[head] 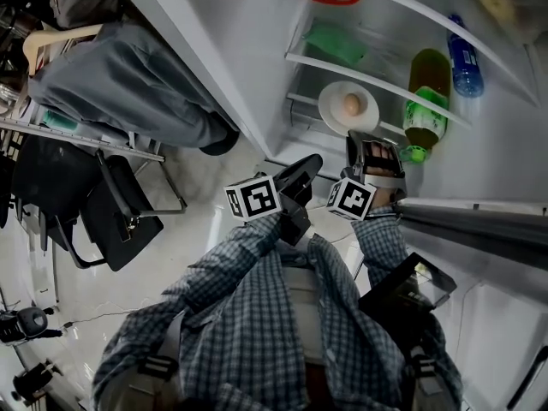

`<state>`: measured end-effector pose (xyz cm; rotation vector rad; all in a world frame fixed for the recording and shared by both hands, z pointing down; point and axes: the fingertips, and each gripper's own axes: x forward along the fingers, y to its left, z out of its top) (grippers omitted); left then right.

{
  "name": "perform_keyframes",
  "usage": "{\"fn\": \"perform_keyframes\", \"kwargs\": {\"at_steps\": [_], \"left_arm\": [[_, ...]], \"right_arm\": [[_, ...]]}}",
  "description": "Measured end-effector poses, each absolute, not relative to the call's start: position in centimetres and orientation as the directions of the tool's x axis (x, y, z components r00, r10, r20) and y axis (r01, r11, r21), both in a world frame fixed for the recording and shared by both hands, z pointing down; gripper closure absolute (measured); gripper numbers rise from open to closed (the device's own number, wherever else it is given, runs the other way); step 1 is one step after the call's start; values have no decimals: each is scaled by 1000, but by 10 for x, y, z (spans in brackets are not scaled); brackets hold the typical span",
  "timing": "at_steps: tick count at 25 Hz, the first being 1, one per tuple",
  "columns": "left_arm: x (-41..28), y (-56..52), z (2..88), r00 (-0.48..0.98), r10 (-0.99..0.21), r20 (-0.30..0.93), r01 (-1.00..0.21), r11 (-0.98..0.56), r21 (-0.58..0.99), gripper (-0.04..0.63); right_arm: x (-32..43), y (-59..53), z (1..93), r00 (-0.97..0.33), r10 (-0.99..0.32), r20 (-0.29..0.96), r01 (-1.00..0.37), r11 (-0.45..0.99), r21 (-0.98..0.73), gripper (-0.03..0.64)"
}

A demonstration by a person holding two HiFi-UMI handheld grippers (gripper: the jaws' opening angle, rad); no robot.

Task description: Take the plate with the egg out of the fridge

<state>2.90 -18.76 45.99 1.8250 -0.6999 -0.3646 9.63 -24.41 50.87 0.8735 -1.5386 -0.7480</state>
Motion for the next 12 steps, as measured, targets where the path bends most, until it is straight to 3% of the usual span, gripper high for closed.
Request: {"fn": "perform_keyframes", "kwargs": {"at_steps": [12], "left_arm": [[45,-211,468,789,-613,21,-167,-182,969,586]], "right_arm": [[95,-229,500,-59,-861,505,-102,508,855,594]]}}
